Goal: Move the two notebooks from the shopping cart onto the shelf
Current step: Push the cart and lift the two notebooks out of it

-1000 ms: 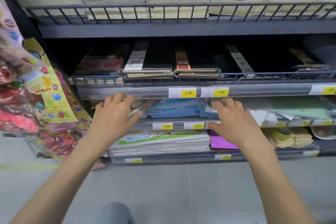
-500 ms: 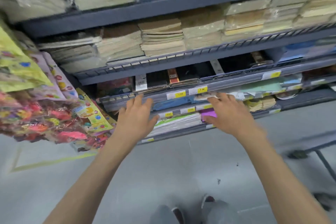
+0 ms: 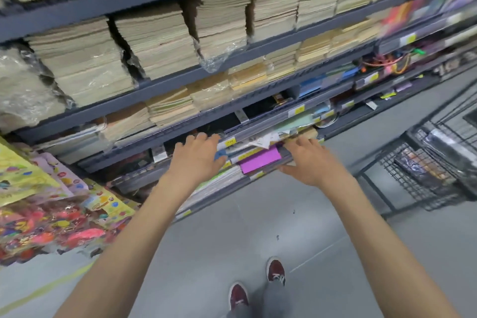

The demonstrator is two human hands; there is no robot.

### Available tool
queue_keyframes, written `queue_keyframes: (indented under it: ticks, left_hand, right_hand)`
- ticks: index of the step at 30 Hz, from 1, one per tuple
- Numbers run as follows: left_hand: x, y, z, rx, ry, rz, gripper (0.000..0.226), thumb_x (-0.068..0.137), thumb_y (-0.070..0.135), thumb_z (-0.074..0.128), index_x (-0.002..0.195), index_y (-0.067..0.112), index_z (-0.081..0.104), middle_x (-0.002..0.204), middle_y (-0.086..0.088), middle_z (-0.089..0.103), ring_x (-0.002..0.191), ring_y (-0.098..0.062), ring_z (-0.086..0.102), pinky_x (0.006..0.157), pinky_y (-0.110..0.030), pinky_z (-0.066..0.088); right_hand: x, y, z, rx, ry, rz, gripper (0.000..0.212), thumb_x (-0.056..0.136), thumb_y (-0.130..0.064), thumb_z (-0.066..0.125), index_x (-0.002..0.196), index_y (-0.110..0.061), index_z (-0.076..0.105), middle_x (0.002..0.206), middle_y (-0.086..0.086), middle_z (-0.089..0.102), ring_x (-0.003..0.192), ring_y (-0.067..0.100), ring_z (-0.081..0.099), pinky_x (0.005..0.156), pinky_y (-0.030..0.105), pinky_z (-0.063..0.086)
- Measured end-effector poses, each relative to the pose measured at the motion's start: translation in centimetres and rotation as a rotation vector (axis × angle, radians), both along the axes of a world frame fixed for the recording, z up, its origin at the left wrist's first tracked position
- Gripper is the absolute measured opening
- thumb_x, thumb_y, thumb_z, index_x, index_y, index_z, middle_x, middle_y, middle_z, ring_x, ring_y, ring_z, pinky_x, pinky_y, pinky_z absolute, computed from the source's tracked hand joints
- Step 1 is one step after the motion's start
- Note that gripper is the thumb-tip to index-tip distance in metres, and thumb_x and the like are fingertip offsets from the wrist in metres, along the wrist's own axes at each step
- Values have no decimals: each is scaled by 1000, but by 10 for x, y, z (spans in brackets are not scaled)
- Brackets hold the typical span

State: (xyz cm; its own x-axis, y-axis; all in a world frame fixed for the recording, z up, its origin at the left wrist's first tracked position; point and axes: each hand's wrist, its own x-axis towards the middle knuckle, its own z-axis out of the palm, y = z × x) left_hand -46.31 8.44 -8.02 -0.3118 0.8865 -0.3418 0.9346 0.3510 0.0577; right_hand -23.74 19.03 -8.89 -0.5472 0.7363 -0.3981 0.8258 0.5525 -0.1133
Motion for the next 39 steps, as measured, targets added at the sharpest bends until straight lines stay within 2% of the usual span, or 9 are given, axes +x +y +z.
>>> queue_keyframes:
  ticks: [4,13,21,27,31,34,36,39]
  left_hand:
    - [45,39,17,19,12,-107,56,99,51,46,146,22,40,147,-10,46,132,-35,43,102,-51,38]
    - [156,133,30,52,43,-244,55,99,52,47,144,19,43,140,-11,52,128,-35,48,98,-49,41]
    - [235,220,37,49,28,-431,52,98,51,48,139,18,48,135,-10,56,125,-34,51,94,-47,45]
    - [285,303,27,54,27,-611,47,98,50,49,132,17,51,129,-9,57,123,-33,52,89,-45,46]
    - [315,368,16,53,15,-741,39,98,48,50,118,14,52,120,-11,60,113,-34,55,85,-44,49]
    - [335,420,10,48,31,-847,44,99,48,51,125,13,51,124,-12,59,119,-35,53,84,-43,46]
    - [350,453,8,46,47,-921,42,99,48,50,122,12,51,124,-12,59,119,-35,53,83,-42,45]
    - [372,500,4,45,54,-1026,45,99,46,51,128,12,52,127,-14,60,120,-36,54,89,-44,48]
  right_hand:
    - [54,18,11,-6,-6,-113,63,96,-50,57,148,-19,39,147,12,43,138,33,36,111,48,36]
    - [165,72,16,-16,-16,-258,67,97,-52,55,152,-18,35,150,10,42,139,33,36,107,49,38]
    - [246,113,24,-3,-1,-438,66,95,-53,55,150,-19,38,149,12,41,138,34,36,108,49,39]
    - [293,149,20,-7,-23,-607,62,94,-52,57,146,-20,44,147,12,44,134,35,42,105,48,40]
    - [316,183,10,-26,-13,-743,62,94,-50,60,145,-20,44,144,11,47,132,33,45,105,51,45]
    - [331,211,-1,-25,-19,-844,67,92,-55,61,148,-22,42,148,10,46,135,33,46,109,51,43]
    - [339,229,-7,-58,-21,-919,70,92,-55,61,150,-22,40,150,11,45,136,34,45,110,52,42]
    - [350,254,-17,-86,-9,-1033,71,91,-56,61,150,-23,39,151,13,44,137,35,44,112,52,40]
